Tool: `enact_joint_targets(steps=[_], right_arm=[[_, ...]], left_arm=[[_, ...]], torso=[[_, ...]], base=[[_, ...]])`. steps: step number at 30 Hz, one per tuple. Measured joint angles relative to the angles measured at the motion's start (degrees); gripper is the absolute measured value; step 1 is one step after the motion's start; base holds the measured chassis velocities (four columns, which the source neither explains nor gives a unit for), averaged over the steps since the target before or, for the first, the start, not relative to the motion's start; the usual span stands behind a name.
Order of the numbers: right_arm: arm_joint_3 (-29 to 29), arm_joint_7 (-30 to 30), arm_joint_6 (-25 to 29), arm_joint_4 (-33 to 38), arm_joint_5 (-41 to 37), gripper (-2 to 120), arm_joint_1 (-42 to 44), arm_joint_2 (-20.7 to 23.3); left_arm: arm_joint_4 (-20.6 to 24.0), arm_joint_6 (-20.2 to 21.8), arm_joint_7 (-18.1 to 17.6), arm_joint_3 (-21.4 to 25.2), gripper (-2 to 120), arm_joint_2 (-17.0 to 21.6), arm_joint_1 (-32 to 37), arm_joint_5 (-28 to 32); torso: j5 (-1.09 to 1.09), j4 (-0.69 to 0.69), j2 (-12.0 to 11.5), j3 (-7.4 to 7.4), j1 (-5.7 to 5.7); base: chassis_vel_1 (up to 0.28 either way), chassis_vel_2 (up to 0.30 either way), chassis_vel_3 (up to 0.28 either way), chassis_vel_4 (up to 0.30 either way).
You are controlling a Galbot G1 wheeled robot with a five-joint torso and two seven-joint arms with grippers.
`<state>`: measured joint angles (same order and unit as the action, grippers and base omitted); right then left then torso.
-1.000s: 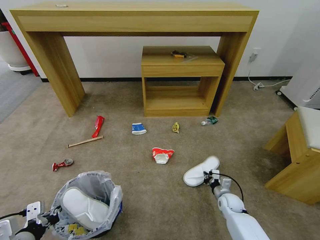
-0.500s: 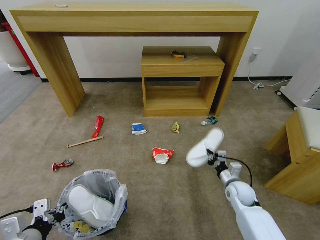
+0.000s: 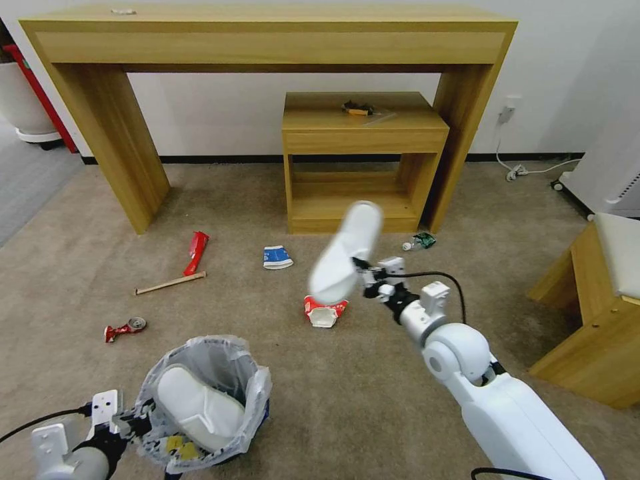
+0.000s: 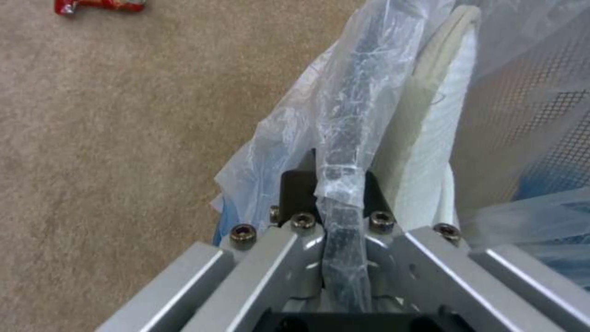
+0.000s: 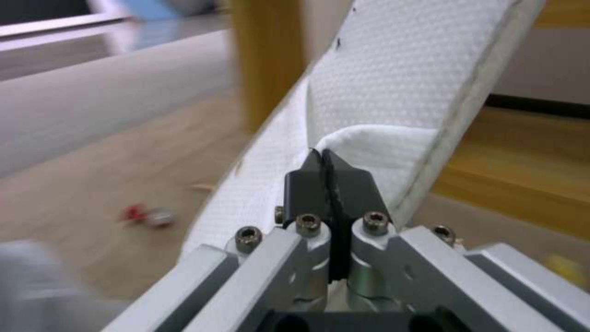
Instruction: Pick up the trash bin and place the garbage on the floor into it.
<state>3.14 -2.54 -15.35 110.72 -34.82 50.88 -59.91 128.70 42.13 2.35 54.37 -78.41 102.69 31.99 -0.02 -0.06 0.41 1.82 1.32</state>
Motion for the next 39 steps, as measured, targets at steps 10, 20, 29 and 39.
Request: enact_joint_targets(steps=[10,20,29,39], right_arm=[[20.37,-2.61,-0.80,0.98,-3.79,0,-18.83,-4.13],[25.23,-10.94,2.17,-1.11,2.05,0,-20.13,-1.77],[32.81,-15.10,9.64,-4.99,14.00,0,-20.86,-2.48],[35.78,-18.54,16.14,-8.53,28.70,0,-18.93,-2.50]], left_arm=[[-0.61,0.01,-0.40,-0.35,0,-0.13,0.01,-0.44],[-0.37,0.01,-0.39,0.61,0,0.23,0.49,-0.11],[-0.20,0.02,-0.31,0.06,0,0.49,0.41,-0.16],[0.09,0.01,-0.16,0.13,0,0.48,0.51,-0.21]], torso=[[0.00,0.03,0.00,0.00,0.00],[0.01,0.00,0.00,0.00,0.00],[0.00,0.02,0.00,0.00,0.00],[0.01,0.02,0.00,0.00,0.00]], base=[[0.000,0.000,0.000,0.000],[0.000,0.000,0.000,0.000],[0.000,0.000,0.000,0.000],[0.000,0.000,0.000,0.000]])
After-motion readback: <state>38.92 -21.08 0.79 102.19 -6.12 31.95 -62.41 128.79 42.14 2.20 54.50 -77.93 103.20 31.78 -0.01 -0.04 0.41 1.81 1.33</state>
